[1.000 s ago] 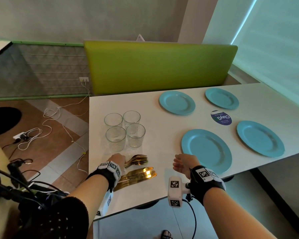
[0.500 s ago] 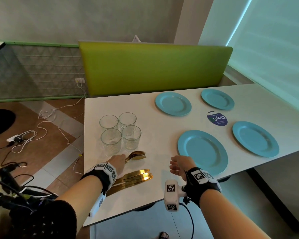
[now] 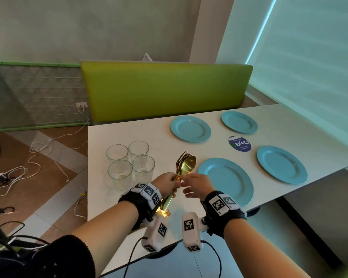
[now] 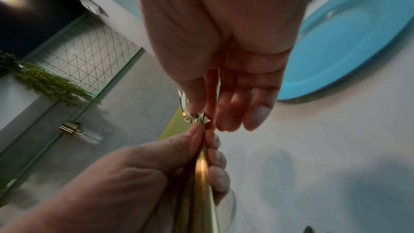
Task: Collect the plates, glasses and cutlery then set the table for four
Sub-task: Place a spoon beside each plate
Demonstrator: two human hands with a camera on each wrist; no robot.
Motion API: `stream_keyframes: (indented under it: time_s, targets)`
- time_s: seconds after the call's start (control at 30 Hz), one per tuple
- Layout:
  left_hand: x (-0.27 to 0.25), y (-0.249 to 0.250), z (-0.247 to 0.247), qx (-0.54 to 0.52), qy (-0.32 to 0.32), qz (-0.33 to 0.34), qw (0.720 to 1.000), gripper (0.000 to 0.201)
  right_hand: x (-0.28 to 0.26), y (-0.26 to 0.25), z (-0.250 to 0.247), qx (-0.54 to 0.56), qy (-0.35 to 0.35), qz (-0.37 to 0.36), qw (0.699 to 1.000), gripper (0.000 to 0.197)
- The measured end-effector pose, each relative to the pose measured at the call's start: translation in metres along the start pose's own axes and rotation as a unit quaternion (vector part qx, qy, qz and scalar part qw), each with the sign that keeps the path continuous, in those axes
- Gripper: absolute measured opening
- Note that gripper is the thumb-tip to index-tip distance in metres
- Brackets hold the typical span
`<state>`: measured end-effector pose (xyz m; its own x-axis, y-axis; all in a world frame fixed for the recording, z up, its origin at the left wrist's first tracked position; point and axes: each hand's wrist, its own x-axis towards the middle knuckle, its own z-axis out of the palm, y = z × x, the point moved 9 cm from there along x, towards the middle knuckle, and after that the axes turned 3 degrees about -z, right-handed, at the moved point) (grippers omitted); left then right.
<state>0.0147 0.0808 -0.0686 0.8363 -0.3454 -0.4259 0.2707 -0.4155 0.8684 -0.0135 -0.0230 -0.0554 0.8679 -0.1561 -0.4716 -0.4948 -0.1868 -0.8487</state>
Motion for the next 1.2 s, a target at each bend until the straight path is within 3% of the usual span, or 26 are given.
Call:
stream_keyframes:
  time_s: [0.17,0.27,0.43,0.73,1.07,1.2]
  targets:
    - [0.01,0.016,0.024,-0.04,-0.029,0.029,0.998,0.01,0.0,-0.003,-0.029,0.002,0.041,-0.02,0.999,0.005]
    - [0.017,0.026,0.038,-0.071,-0.04,0.032,0.996,0.012,0.005,-0.004,-0.047,-0.004,0.062,-0.019,0.998,0.019]
    - [0.039,0.037,0.057,-0.098,-0.036,0.007,0.994,0.018,0.024,-0.002,-0.076,-0.035,0.086,-0.01,0.996,0.022]
    - [0.099,0.072,0.094,-0.106,0.002,-0.009,0.994,0.013,0.077,0.0,-0.144,-0.027,0.086,0.01,0.996,0.014]
    - [0.159,0.104,0.135,-0.136,0.093,-0.042,0.985,0.014,0.139,-0.001,-0.232,-0.036,0.111,-0.018,0.993,0.025]
    - [0.173,0.099,0.133,-0.162,0.124,-0.077,0.976,0.017,0.16,0.008,-0.285,-0.128,0.115,-0.003,0.985,0.023]
